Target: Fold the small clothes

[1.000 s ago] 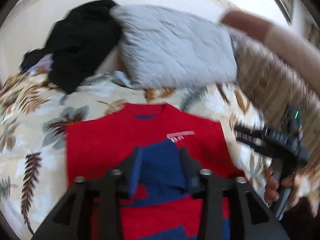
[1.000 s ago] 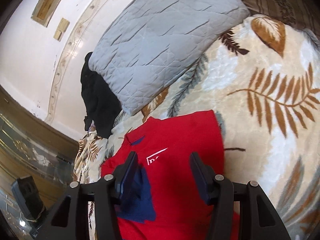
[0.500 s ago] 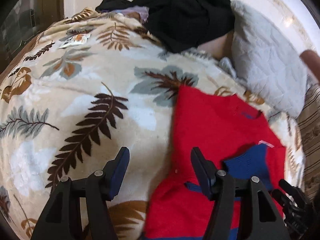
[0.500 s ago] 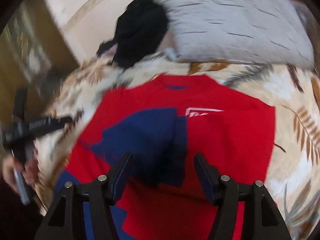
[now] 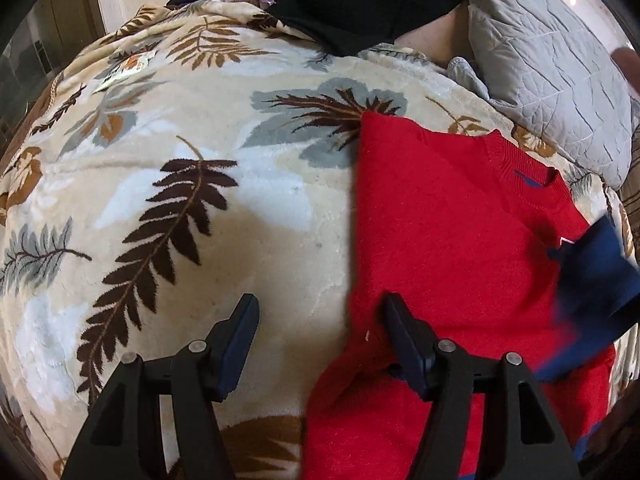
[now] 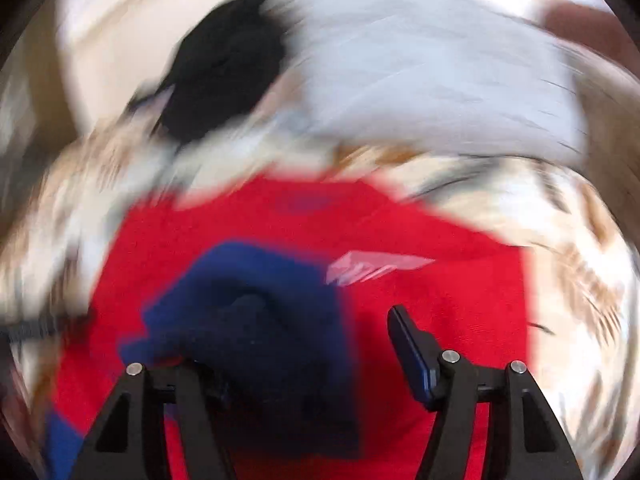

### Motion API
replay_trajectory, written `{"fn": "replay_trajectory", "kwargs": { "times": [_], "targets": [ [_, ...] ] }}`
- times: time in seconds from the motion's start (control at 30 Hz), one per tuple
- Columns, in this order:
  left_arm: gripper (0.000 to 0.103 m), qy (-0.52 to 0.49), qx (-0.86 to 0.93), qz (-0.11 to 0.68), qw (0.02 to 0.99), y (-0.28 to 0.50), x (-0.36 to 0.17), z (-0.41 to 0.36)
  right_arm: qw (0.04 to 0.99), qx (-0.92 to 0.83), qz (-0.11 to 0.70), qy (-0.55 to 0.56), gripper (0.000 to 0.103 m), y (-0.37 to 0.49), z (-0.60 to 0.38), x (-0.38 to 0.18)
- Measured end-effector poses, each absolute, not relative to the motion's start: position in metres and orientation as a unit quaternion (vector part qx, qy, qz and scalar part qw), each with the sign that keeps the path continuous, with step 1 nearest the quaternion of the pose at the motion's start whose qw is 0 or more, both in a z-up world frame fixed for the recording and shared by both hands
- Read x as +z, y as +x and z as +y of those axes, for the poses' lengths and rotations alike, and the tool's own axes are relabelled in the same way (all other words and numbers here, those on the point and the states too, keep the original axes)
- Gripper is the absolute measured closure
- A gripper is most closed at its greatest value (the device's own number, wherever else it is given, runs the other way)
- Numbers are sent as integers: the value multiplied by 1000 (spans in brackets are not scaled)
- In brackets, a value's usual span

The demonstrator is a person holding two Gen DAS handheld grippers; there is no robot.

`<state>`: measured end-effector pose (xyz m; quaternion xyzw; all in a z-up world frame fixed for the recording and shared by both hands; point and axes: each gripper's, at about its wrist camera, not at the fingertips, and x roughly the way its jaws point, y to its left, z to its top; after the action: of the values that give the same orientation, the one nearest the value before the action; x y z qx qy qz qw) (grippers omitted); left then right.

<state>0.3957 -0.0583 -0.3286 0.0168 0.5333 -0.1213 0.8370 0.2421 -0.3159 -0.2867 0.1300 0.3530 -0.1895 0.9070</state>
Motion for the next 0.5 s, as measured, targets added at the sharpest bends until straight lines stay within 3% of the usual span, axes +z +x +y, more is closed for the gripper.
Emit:
{"fn": "replay_trajectory", "kwargs": {
  "times": [0.13,0.33,0.5],
  "targets": [
    [36,32,-112,531,840,393,-325,-62,873,-249,282,310,29,177,-387,-277],
    [37,30,-101,530,841,392,-320,-62,865,-274,248,340,29,124,-412,-273],
    [37,29,-116,476,871,382,-292,-67,881,-201,299,306,29,162,-397,-273]
  ]
}}
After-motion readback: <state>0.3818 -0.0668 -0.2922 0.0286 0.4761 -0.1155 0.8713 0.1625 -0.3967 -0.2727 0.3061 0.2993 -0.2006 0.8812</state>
